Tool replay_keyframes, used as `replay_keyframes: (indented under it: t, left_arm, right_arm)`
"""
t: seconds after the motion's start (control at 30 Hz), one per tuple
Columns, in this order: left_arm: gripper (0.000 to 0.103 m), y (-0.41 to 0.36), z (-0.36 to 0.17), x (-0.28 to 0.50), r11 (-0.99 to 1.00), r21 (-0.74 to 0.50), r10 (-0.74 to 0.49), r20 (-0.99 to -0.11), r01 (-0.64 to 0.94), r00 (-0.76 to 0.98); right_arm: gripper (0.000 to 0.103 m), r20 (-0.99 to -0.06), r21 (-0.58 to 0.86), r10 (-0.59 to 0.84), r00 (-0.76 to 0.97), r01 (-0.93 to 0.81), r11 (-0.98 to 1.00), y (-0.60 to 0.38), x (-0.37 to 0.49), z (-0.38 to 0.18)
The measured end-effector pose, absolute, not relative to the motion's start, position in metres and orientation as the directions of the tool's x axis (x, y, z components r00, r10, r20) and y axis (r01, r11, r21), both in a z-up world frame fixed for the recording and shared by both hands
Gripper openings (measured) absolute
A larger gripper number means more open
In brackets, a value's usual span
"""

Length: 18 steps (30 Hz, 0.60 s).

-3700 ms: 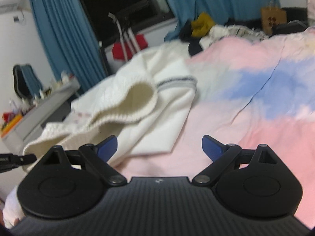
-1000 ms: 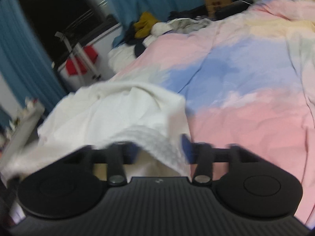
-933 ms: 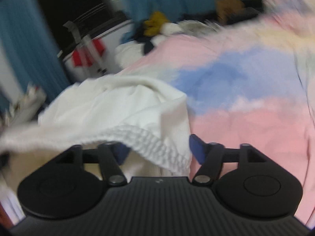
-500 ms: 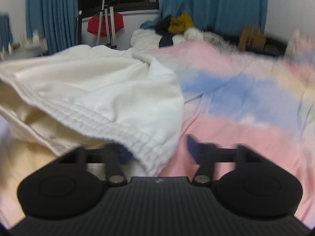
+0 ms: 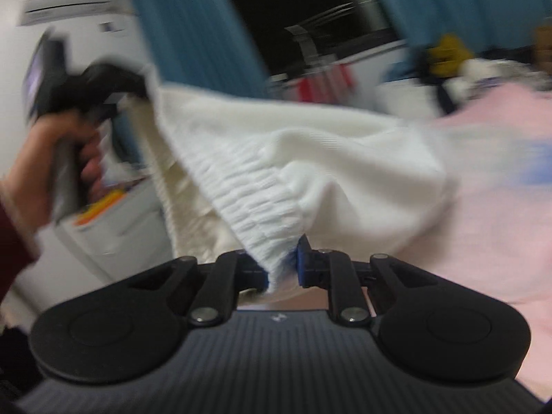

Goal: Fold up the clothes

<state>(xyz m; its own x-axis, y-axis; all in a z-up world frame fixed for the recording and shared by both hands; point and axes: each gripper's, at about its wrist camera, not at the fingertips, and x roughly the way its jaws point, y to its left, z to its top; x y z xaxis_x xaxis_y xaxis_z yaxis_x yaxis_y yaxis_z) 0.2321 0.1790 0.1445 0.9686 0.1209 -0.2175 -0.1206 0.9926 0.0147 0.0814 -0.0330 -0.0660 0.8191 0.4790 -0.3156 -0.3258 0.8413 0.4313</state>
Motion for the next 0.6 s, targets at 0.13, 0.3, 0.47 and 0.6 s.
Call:
replay_keyframes:
  t: [0.13, 0.3, 0.47, 0.6]
  left_arm:
    - [0.010, 0.233, 0.136, 0.255, 0.965, 0.105, 0.259, -0.220, -0.241, 0.941]
    - [0.010, 0.309, 0.042, 0.276, 0.934, 0.101, 0.353, -0.406, -0.342, 0.843]
    - [0.011, 0.353, -0.027, 0.266, 0.914, 0.003, 0.353, -0.499, -0.406, 0.792]
    - [0.032, 0.367, -0.023, 0.242, 0.918, -0.056, 0.318, -0.488, -0.392, 0.813]
  right_arm:
    - [0.018, -0.322, 0.428, 0.530, 0.785, -0.378, 0.821, -0.002, 0.090, -0.071]
    - [0.018, -0.374, 0.394, 0.558, 0.741, -0.417, 0.819, 0.030, 0.104, -0.088]
    - [0.019, -0.427, 0.362, 0.581, 0.693, -0.457, 0.812, 0.062, 0.117, -0.105]
    - [0.025, -0.468, 0.337, 0.594, 0.654, -0.489, 0.804, 0.088, 0.128, -0.119]
